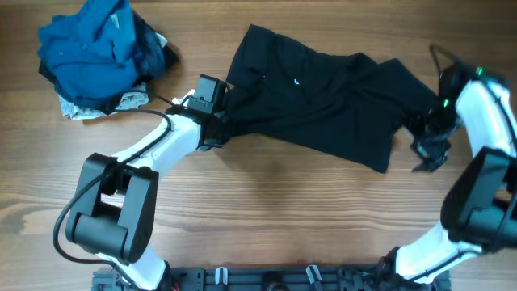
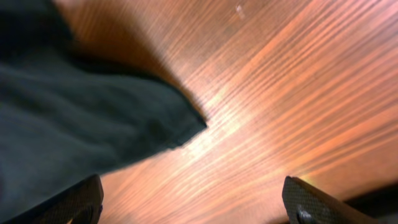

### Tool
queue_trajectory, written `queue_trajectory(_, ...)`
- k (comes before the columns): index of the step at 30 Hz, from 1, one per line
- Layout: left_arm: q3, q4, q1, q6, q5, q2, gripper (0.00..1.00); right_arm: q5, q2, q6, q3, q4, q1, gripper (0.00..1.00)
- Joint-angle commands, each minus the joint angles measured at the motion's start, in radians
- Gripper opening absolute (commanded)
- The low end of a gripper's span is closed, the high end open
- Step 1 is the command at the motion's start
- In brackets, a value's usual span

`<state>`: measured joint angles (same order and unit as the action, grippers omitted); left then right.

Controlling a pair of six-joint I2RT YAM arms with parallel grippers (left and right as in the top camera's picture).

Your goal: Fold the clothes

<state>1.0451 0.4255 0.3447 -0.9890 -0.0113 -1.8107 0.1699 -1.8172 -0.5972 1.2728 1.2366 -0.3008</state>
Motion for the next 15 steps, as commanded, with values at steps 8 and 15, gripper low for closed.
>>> queue_trajectory(8,0.006,0.005,-0.002,0.016,0.003,-0.009,0.05,0.09,0.103,-0.087,-0.346,-0.32,0.0,0.76)
queue_trajectory(15,0.006,0.005,-0.002,0.016,0.003,-0.009,0.05,0.052,0.101,-0.128,-0.346,-0.39,0.0,0.76)
